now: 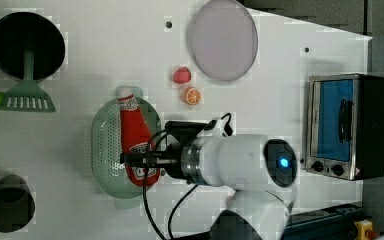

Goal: Pick Ketchup from the table and place it in strainer.

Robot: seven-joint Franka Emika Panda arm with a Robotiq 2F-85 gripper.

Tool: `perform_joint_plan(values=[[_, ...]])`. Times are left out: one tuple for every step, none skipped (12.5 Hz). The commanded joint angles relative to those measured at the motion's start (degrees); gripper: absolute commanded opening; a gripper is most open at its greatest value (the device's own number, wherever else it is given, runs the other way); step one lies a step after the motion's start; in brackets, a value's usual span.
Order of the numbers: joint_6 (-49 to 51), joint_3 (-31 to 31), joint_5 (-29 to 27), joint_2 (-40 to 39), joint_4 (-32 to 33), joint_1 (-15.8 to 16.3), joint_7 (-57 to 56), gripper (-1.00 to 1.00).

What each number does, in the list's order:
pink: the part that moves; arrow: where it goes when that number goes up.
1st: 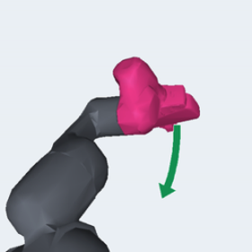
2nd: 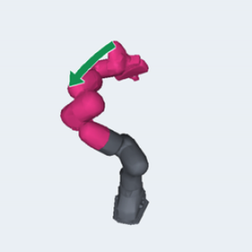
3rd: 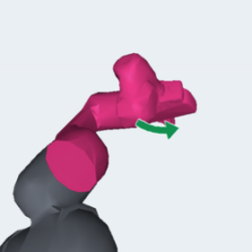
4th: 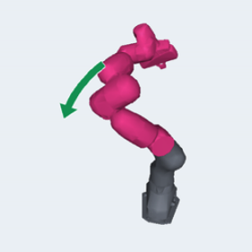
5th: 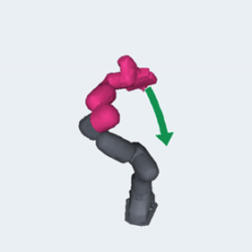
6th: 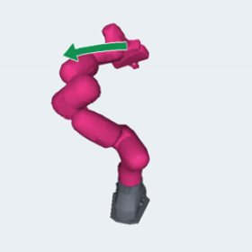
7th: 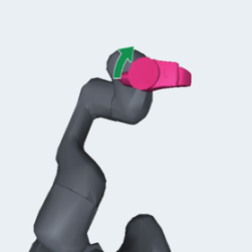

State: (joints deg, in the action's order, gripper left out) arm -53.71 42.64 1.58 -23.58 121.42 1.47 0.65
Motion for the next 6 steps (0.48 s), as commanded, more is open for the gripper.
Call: perform_joint_plan(values=[[-1.5, -0.6, 2.3, 0.3, 0.6, -0.4, 5.8, 1.00], [-1.4, -0.6, 2.2, 1.1, 0.4, -0.5, 5.8, 1.00], [-1.5, -0.6, 1.9, 2.3, 0.2, -1.0, 6.0, 1.00], [-1.4, -0.6, 1.7, 3.9, -0.1, -1.8, 6.2, 1.00], [-1.3, -0.7, 1.4, 5.8, -0.3, -3.0, 6.3, 1.00], [-1.2, -0.8, 0.9, 7.9, -0.4, -4.4, 6.3, 1.00]])
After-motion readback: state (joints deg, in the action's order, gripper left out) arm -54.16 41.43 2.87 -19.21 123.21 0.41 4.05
